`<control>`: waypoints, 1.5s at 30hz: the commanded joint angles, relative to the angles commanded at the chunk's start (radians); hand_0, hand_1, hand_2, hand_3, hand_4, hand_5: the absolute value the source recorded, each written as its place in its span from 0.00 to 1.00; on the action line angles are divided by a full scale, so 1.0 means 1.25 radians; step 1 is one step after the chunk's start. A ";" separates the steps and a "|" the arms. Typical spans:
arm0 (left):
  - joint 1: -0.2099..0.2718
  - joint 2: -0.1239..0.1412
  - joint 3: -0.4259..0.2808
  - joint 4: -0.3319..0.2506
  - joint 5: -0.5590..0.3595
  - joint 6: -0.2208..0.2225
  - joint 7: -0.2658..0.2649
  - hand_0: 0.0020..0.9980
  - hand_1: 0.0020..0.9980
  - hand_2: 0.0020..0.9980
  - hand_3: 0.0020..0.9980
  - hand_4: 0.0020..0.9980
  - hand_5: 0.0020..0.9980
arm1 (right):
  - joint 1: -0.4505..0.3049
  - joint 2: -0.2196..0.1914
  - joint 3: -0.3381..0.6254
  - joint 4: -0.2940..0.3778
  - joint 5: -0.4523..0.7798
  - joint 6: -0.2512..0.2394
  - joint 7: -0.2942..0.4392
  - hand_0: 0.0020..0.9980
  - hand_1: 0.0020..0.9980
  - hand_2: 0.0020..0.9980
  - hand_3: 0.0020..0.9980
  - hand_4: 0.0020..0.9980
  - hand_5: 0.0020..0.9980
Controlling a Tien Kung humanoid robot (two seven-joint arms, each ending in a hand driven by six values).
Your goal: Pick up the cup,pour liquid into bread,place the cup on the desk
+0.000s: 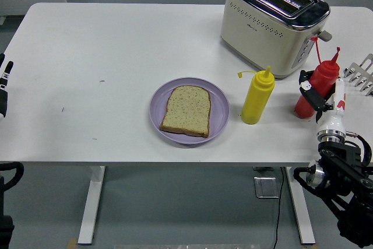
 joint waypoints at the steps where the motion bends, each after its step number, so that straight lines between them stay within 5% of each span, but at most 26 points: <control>1: 0.000 0.000 0.000 0.000 0.000 0.000 0.000 0.84 0.85 0.87 0.76 0.67 1.00 | 0.000 0.000 -0.001 0.000 0.000 0.000 0.000 0.27 0.30 0.37 0.39 0.61 0.06; 45: 0.004 0.001 0.004 0.000 0.000 0.000 -0.001 0.84 0.85 0.87 0.76 0.67 1.00 | -0.038 -0.011 -0.010 0.034 -0.011 0.000 0.019 0.31 0.33 0.41 0.40 0.65 0.12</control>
